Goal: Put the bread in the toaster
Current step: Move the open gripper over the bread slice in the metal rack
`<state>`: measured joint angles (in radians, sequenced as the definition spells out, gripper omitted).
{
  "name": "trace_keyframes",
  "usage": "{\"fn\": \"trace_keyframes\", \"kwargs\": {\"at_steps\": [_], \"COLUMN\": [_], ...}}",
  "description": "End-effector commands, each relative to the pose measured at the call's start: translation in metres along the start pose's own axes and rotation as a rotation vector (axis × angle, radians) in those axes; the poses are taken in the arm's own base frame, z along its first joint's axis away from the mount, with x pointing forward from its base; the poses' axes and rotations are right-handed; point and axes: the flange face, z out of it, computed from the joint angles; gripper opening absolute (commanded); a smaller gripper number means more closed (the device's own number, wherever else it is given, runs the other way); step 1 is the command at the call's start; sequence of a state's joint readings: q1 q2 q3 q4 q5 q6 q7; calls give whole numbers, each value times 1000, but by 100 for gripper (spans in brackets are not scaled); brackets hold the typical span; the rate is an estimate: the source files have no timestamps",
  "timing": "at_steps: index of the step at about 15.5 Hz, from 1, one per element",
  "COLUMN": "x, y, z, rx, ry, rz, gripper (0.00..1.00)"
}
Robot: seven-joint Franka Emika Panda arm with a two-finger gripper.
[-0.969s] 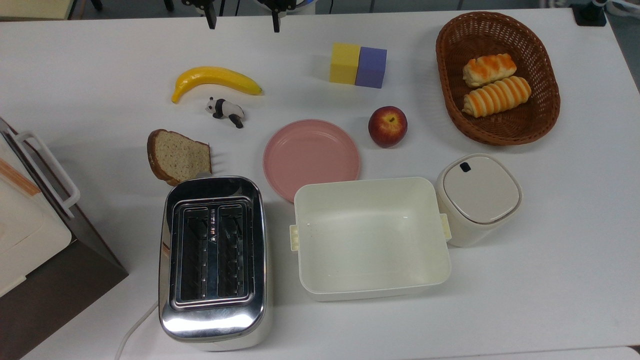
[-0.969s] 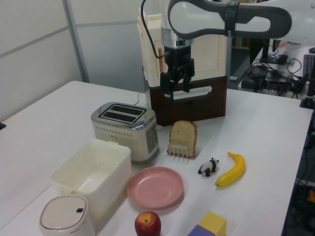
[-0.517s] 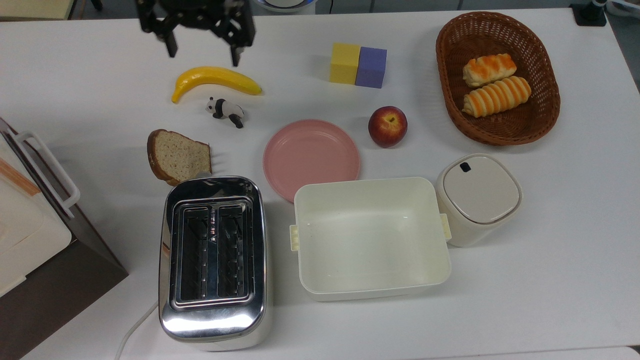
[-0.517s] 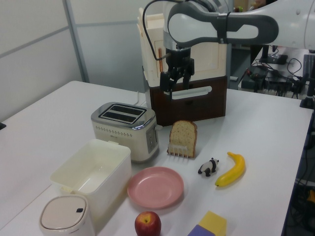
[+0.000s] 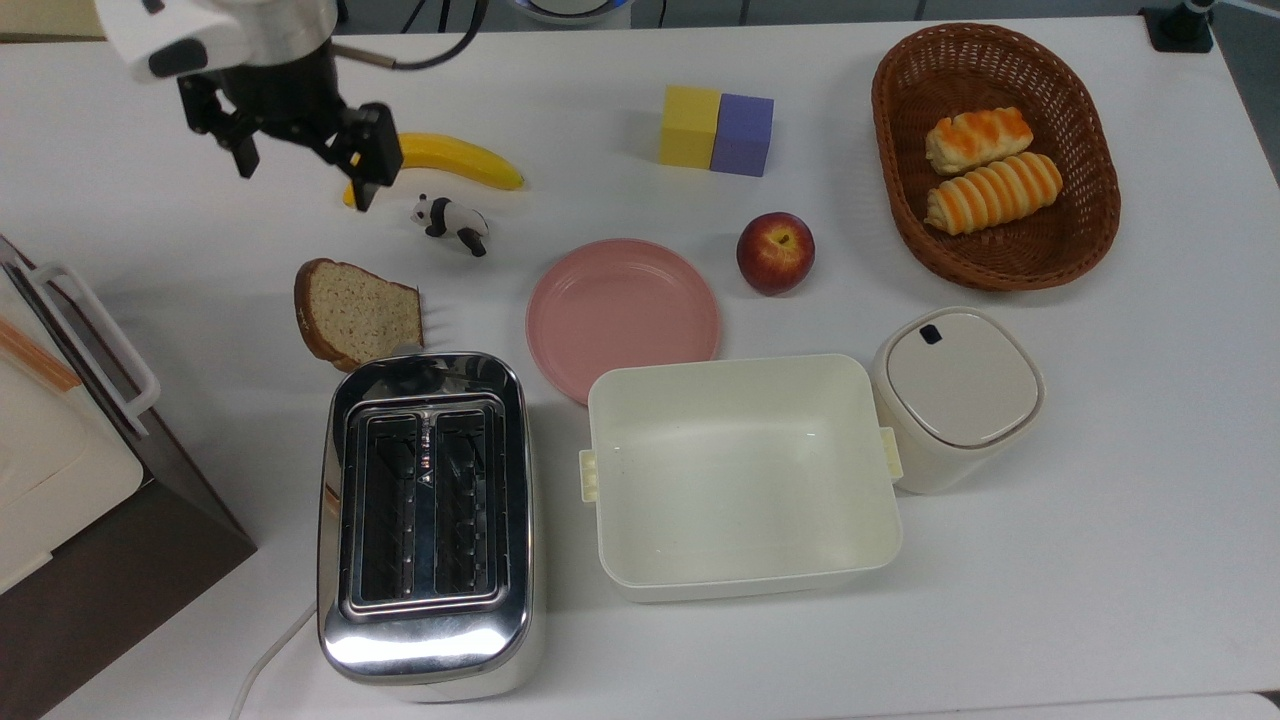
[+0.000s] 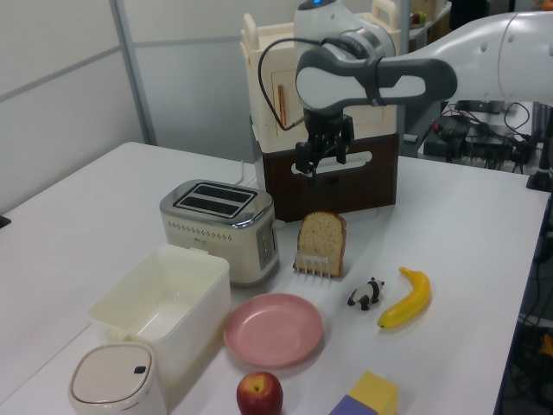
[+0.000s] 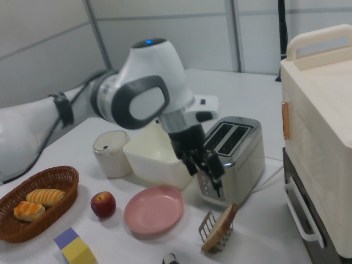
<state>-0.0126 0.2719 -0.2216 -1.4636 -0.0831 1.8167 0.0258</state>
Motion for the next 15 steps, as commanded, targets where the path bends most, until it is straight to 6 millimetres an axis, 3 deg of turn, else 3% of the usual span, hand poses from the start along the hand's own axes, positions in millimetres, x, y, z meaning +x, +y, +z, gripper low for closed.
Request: {"fn": "trace_keyframes", "kwargs": {"at_steps": [1, 3, 7, 15], "x": [9, 15, 15, 16], "y": [12, 8, 6, 2], "z": [44, 72, 95, 106], "rx": [-66, -101, -133, -144], "ry": [-5, -29, -40, -43], "rz": [-6, -24, -47, -62], "gripper": [100, 100, 100, 100]}}
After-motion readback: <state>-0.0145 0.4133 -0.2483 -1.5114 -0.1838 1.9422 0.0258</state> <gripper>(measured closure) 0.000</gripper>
